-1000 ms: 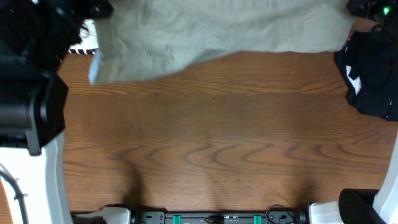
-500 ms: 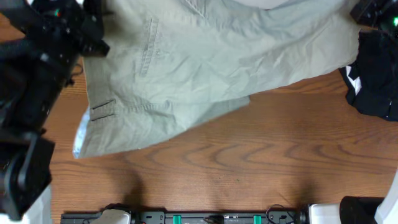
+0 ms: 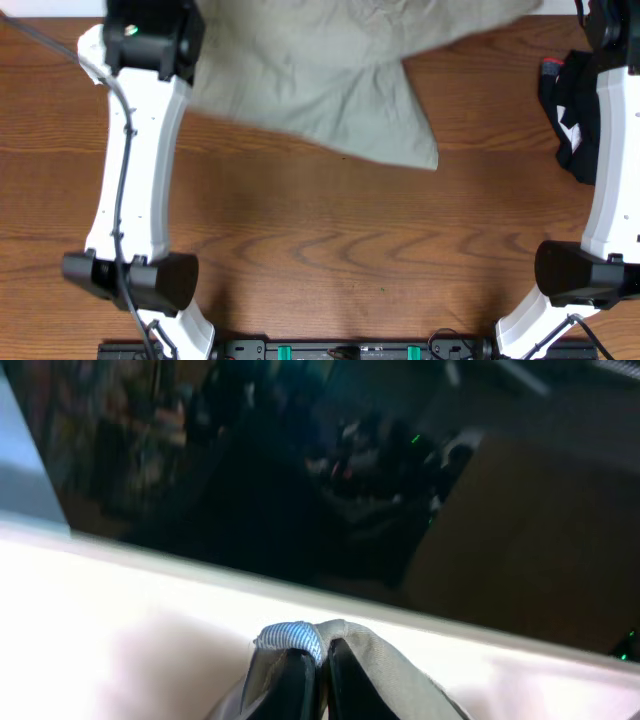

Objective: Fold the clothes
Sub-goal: 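Lower the pants back onto the table with both grippers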

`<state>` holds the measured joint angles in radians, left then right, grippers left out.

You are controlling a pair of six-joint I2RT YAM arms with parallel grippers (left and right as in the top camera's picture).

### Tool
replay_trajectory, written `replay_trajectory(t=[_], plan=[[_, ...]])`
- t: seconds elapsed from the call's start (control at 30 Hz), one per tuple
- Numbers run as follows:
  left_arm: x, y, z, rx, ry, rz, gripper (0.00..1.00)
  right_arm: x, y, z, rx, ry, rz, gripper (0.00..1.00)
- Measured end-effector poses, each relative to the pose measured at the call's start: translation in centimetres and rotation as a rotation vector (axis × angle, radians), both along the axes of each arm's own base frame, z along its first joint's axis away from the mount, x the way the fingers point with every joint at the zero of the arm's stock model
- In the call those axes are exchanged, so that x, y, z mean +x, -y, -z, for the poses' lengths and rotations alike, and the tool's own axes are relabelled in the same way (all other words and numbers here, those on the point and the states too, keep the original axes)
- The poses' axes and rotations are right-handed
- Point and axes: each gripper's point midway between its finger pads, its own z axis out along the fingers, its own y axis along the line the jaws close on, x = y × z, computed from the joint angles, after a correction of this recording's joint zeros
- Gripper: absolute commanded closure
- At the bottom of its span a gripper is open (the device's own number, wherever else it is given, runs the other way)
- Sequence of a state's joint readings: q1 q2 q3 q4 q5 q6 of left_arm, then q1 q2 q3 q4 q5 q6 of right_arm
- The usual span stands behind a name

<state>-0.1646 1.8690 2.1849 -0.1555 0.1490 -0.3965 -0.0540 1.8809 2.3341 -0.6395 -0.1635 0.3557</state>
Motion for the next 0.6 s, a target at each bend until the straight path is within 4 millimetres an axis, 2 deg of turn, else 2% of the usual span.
replay_trajectory(t=[0.1, 0.17, 0.27, 0.37, 0.43, 0.5, 0.6], plan=[[0.2, 0.1, 0.5, -0.006, -0.016, 0.001, 0.94, -0.6, 1.6, -1.1, 0.0, 0.021, 0.026, 0.99], [-0.7, -0.1, 0.1, -0.011, -0.029, 0.001, 0.94, -1.9, 2.7, -2.1, 0.001, 0.031, 0.037, 0.99], [-3.5, -0.6, -0.3, 0.0, -0.09, 0.0, 0.94, -4.9, 3.6, -3.6, 0.005, 0.025, 0.047, 0.99], [-7.0, -1.2, -0.6, 0.012, -0.162, -0.001, 0.94, -8.2, 3.0, -3.8, 0.016, -0.035, 0.036, 0.99], [-9.5, -1.6, 0.4, 0.026, -0.248, -0.002, 0.94, -10.2, 2.3, -2.3, 0.031, -0.123, 0.013, 0.99], [-11.8, -2.1, 2.2, 0.045, -0.358, -0.006, 0.94, -11.7, 1.6, -0.1, 0.05, -0.232, -0.007, 0.99], [-14.5, -2.6, 7.1, 0.082, -0.581, -0.01, 0.94, -13.6, -0.1, 6.1, 0.073, -0.495, -0.049, 0.99]])
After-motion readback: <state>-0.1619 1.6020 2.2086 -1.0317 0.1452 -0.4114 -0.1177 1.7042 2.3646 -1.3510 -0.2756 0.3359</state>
